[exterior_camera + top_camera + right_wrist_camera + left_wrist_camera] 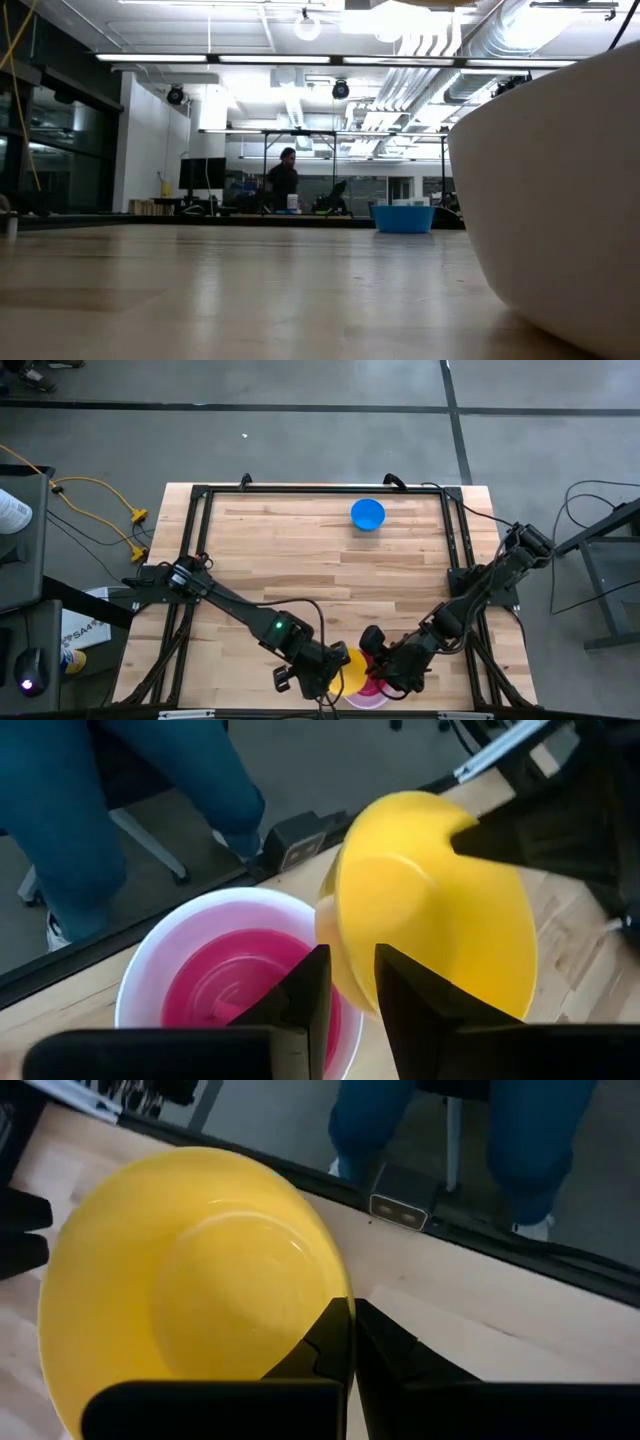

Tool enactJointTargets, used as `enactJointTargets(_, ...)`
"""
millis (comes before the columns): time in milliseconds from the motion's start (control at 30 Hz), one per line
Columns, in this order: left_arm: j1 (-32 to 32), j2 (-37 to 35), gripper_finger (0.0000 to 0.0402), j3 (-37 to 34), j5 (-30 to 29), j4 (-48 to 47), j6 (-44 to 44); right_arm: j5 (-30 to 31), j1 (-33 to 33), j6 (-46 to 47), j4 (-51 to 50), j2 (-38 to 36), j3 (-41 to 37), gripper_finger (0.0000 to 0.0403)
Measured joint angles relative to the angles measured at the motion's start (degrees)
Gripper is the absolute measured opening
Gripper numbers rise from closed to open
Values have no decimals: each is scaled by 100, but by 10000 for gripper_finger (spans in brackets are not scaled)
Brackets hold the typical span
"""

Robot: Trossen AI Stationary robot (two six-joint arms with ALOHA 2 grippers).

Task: Nest bowls inside each other
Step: Stack the yellow bowl on the red bowl

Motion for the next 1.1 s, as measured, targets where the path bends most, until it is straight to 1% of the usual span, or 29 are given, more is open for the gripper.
enactJointTargets(167, -17, 0, 0, 0, 14, 85, 437, -123, 23, -227, 148, 0, 0, 75)
enactJointTargets(367, -13, 0, 0, -2, 14, 186, 922, -104, 93, -460, 259, 0, 0, 75)
enactJointTargets(467, -13, 0, 0, -2, 127, 289, 1112, -122, 139, -556, 366, 0, 0, 75)
enactJointTargets(1100, -15, 0, 0, -4, 433, 466, 1354, -288, 194, -636, 491, 0, 0, 73)
